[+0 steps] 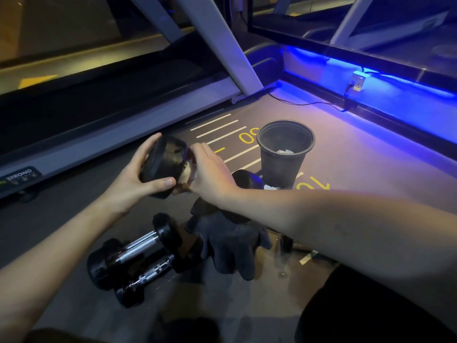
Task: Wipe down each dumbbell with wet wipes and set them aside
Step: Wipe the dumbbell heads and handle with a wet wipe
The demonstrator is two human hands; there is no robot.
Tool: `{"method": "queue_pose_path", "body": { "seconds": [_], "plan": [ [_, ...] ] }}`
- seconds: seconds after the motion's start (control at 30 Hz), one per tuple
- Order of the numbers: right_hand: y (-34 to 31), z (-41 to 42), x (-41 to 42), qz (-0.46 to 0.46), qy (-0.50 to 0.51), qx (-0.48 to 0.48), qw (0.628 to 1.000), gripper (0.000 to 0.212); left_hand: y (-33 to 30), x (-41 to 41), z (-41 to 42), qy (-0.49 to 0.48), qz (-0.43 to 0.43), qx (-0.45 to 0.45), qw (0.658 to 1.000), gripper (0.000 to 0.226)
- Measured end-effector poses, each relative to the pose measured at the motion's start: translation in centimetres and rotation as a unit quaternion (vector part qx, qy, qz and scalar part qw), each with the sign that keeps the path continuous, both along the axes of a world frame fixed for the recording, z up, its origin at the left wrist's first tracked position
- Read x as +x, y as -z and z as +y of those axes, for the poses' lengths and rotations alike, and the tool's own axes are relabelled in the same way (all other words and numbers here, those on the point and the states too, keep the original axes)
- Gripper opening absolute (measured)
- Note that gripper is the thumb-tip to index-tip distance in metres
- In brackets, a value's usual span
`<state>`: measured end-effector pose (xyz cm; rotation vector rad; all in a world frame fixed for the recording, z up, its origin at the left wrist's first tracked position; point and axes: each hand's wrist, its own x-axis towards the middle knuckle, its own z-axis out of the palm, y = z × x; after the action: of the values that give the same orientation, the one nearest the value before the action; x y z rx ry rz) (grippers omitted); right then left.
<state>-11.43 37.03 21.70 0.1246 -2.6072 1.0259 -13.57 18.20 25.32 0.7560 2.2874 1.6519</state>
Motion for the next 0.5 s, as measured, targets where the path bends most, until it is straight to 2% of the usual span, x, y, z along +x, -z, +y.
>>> {"method": "queue_pose_path", "body": {
  "seconds": [0.17,0.27,0.3,0.33,0.4,0.5],
  "plan": [
    [-0.9,0.8,1.7,-0.068,-0.071,-0.087,0.991,0.059,-0.2,0.3,0.3,0.004,0.005,0.006,1.0,0.113],
    [-1.1,2.3,2.7,-0.153,-0.148,-0.203,0.956,0.069,0.0,0.5,0.0,0.004,0.005,0.003,1.0,0.11],
    [-1.2,2.7,2.8,-0.176,-0.145,-0.252,0.94,0.073,0.0,0.6,0.0,0.004,0.004,0.003,1.0,0.109],
    [-1.1,3.1,2.8,-0.185,-0.139,-0.272,0.934,0.067,0.0,0.7,-0.1,0.002,0.003,0.003,1.0,0.108],
    [-0.9,3.6,2.4,-0.161,-0.125,-0.236,0.95,0.043,-0.1,0.8,0.0,-0.001,0.005,0.001,1.0,0.107],
    [-0.3,3.7,2.1,-0.093,-0.092,-0.148,0.98,0.036,-0.3,0.5,0.3,-0.008,0.011,-0.003,1.0,0.105]
  ]
}}
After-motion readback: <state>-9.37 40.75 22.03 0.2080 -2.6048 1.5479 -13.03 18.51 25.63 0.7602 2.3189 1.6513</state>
